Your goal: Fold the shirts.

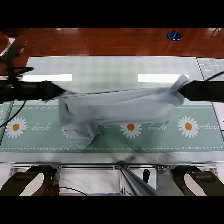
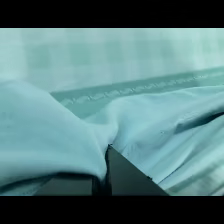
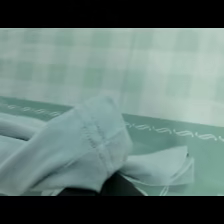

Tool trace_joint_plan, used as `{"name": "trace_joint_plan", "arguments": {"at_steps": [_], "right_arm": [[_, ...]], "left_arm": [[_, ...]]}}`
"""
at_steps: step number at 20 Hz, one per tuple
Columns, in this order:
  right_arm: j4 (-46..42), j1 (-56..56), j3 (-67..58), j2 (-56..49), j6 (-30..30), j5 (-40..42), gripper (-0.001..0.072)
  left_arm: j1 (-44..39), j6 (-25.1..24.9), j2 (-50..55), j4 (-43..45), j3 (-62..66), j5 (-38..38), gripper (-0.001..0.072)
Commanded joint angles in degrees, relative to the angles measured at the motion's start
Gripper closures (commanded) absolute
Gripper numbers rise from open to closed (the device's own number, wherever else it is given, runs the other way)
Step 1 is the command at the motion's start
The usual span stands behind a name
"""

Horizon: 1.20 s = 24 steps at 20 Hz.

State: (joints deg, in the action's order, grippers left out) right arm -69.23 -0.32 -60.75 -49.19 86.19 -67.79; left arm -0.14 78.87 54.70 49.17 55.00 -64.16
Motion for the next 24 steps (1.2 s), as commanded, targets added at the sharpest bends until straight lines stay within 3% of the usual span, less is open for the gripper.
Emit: {"name": "trace_joint_plan", "arguments": {"at_steps": [1, 3, 8, 9, 10, 11, 12, 14, 16, 18, 21, 22, 24], "right_arm": [[0.00, 0.00, -2.01, -13.11, -0.92, 8.72, 0.0692], [-0.31, -0.02, -7.65, -21.53, -0.57, 10.54, 0.0692], [7.04, -4.48, -22.36, -38.86, 3.87, 10.67, 0.0689], [10.36, -5.62, -23.85, -40.85, 3.85, 10.71, 0.0632], [13.75, -6.88, -24.83, -42.36, 3.67, 10.71, 0.0449], [16.02, -8.15, -25.24, -43.12, 2.69, 10.60, 0.0293], [16.65, -9.22, -25.24, -43.12, 1.92, 9.14, 0.0293], [13.77, -11.74, -25.24, -42.27, 0.00, 2.34, 0.0293], [5.31, -15.17, -25.05, -39.98, -0.35, -5.18, 0.0293], [-4.57, -19.50, -21.49, -35.04, 0.02, -8.81, 0.0294], [-6.67, -27.74, -2.91, -22.73, 0.74, -2.75, 0.0296], [-4.39, -29.92, 4.76, -18.51, 1.11, 1.09, 0.0297], [2.29, -32.59, 17.59, -11.21, -0.28, 8.15, 0.0297]], "left_arm": [[-5.40, -0.37, 13.25, -1.86, 0.55, 15.15, 0.0689], [-7.32, -0.22, 20.00, -1.90, 5.18, 19.71, 0.0689], [-9.33, -0.13, 30.80, -4.17, 15.32, 19.96, 0.0688], [-9.55, -0.13, 31.65, -4.83, 15.78, 19.78, 0.0671], [-9.75, -0.15, 32.09, -4.87, 15.91, 19.08, 0.0545], [-9.75, -0.66, 32.15, -4.04, 15.89, 17.53, 0.0251], [-9.46, -2.32, 32.09, -1.38, 15.93, 14.88, 0.0197], [-7.15, 0.07, 31.89, 6.03, 16.59, 6.49, 0.0197], [-2.54, 0.74, 30.29, 10.54, 16.37, -2.75, 0.0197], [3.37, 0.76, 25.97, 14.88, 13.29, -6.84, 0.0197], [14.51, 3.23, 16.79, 15.28, 0.81, -4.66, 0.0197], [18.03, 5.86, 14.23, 13.55, -4.83, -3.48, 0.0198], [23.19, 5.79, 11.32, 6.93, -14.16, -1.77, 0.0198]]}}
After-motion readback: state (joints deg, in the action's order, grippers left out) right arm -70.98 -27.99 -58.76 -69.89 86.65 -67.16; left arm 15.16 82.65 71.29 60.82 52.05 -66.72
